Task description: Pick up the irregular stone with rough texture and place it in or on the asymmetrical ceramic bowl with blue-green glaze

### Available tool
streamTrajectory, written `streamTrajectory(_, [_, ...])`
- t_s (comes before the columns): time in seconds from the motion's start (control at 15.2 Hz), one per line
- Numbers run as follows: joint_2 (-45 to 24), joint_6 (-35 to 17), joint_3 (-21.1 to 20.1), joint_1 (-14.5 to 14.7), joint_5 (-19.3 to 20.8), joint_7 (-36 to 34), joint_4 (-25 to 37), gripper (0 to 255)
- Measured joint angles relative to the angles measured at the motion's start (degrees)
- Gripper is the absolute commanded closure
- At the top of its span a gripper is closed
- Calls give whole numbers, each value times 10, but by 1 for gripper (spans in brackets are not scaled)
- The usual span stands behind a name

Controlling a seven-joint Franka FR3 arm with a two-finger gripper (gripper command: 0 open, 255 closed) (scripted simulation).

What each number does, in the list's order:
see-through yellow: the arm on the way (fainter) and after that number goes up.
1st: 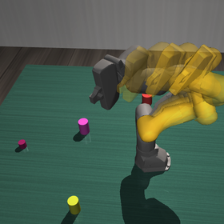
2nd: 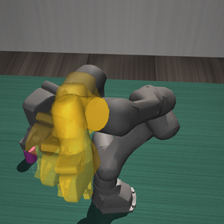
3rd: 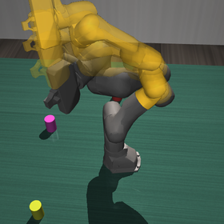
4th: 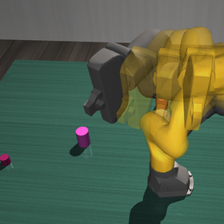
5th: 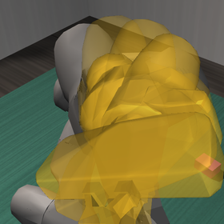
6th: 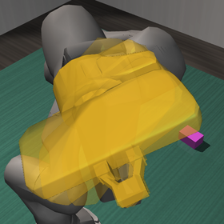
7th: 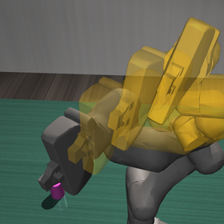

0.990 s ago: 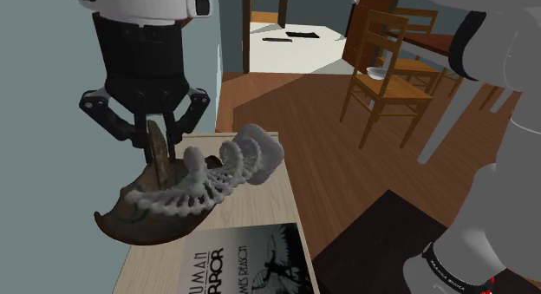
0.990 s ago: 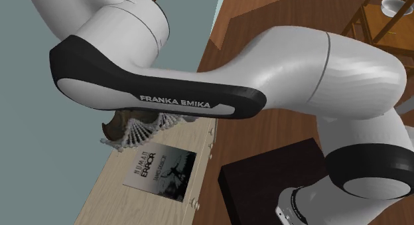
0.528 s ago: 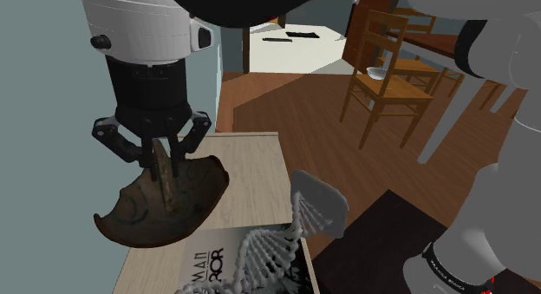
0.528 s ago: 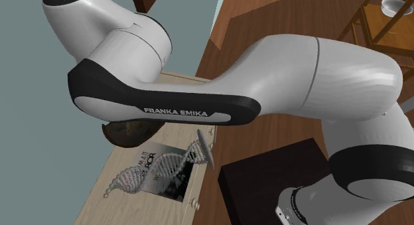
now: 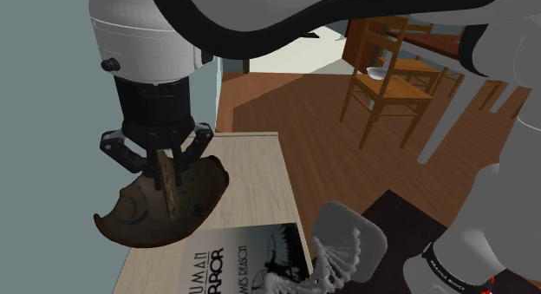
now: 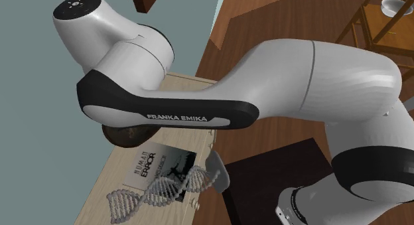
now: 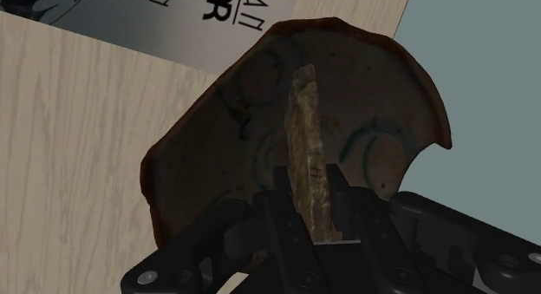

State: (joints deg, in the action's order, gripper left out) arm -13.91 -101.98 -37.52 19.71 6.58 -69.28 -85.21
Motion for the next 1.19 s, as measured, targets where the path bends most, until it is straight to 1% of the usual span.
streamTrajectory(0.07, [0,0,0,0,0,0,0,255])
streamTrajectory(0.13, [0,0,0,0,0,0,0,0])
streamTrajectory(0.53, [0,0,0,0,0,0,0,0])
streamTrajectory(0.66, [1,23,-1,1,-1,0,23,0])
streamTrajectory(0.79, [-6,59,-1,6,3,0,65,0])
streamTrajectory(0.86, [-5,68,-2,7,3,0,73,0])
streamTrajectory(1.19, [-7,76,-2,9,4,-1,83,0])
